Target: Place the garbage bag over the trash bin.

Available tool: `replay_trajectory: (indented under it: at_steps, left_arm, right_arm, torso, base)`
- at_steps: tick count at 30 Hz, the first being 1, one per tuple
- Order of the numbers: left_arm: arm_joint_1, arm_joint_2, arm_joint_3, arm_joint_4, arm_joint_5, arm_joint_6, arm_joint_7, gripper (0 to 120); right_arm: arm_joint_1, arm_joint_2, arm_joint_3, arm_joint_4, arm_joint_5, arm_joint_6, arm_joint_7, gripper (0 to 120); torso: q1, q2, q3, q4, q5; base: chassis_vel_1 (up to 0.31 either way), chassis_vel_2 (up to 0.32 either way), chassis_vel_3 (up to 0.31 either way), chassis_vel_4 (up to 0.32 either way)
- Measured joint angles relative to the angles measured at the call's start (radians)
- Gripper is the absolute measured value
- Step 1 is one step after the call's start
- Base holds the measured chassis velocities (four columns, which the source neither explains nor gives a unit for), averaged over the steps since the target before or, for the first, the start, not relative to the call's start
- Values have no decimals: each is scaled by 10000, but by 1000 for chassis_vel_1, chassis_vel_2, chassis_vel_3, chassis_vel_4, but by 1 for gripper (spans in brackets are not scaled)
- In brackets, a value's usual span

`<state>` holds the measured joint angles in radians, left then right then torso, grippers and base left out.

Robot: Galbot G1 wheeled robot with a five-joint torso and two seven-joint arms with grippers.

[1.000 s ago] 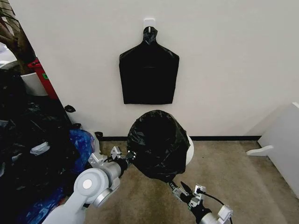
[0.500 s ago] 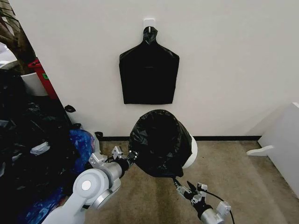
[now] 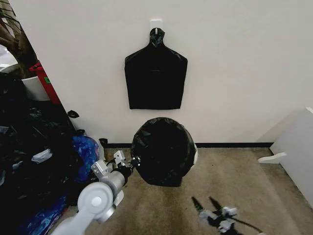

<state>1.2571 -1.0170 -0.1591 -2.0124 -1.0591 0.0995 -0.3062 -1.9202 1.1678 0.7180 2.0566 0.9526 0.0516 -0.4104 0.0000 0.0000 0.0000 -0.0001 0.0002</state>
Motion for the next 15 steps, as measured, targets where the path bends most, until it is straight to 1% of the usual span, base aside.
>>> replay_trajectory:
  at_steps: [1, 2, 3, 4, 5, 6, 7, 8, 9, 11, 12, 14, 15]
  left_arm:
    - [0, 19, -1, 151, 342, -215, 318, 0]
    - [-5, 41, -6, 359, 768, -566, 871, 0]
    - [-8, 49, -7, 445, 940, -725, 1142, 0]
    - [-22, 78, -36, 755, 1493, -1194, 2156, 0]
    - [-22, 78, -36, 755, 1493, -1194, 2156, 0]
    - [-27, 100, -43, 898, 1756, -1407, 2643, 0]
    - [-31, 114, -43, 959, 1864, -1511, 2859, 0]
    - [-36, 139, -46, 1088, 2138, -1748, 3383, 0]
    - [-40, 145, -48, 1117, 2220, -1803, 3528, 0]
    - [-62, 197, -73, 1262, 2799, -2126, 4448, 0]
    - [-62, 197, -73, 1262, 2799, -2126, 4448, 0]
    - [-63, 255, -126, 1307, 3231, -2283, 5042, 0]
    - [-60, 281, -149, 1310, 3367, -2342, 5235, 0]
  right_arm:
    - [34, -56, 394, 118, 392, -241, 0, 100]
    - [165, -190, 1078, 298, 1069, -768, 6, 100]
    - [239, -253, 1330, 370, 1345, -1009, 16, 100]
    - [596, -457, 2017, 593, 2257, -2010, 142, 100]
    - [596, -457, 2017, 593, 2257, -2010, 142, 100]
    - [898, -566, 2292, 722, 2764, -2646, 267, 100]
    - [1082, -636, 2395, 794, 3019, -2978, 394, 100]
    - [1514, -791, 2470, 946, 3490, -3560, 820, 100]
    - [1666, -846, 2469, 1001, 3631, -3743, 988, 100]
    - [2494, -1296, 2213, 1272, 4138, -4772, 2003, 100]
    - [2494, -1296, 2213, 1272, 4138, -4772, 2003, 100]
    - [2850, -1695, 1929, 1407, 4175, -5315, 2487, 100]
    - [2916, -1799, 1844, 1431, 4118, -5431, 2563, 100]
  torso:
    - [0, 0, 0, 1, -1]
    - [0, 0, 0, 0, -1]
    - [0, 0, 0, 1, -1]
    - [0, 0, 0, -3, -4]
    - [0, 0, 0, -3, -4]
    - [0, 1, 0, -2, -1]
    - [0, 0, 0, -1, 0]
    - [0, 0, 1, -2, -1]
    - [0, 0, 1, 0, -1]
    - [0, 0, 1, 4, 0]
    - [0, 0, 1, 4, 0]
    - [0, 0, 1, 4, -1]
    - [0, 0, 1, 3, -2]
  base:
    - [0, 0, 0, 0]
    - [0, 0, 0, 0]
    - [0, 0, 0, 0]
    - [0, 0, 0, 0]
    - [0, 0, 0, 0]
    - [0, 0, 0, 0]
    - [0, 0, 0, 0]
    - [0, 0, 0, 0]
    - [0, 0, 0, 0]
    - [0, 0, 0, 0]
    - [0, 0, 0, 0]
    - [0, 0, 0, 0]
    - [0, 0, 0, 0]
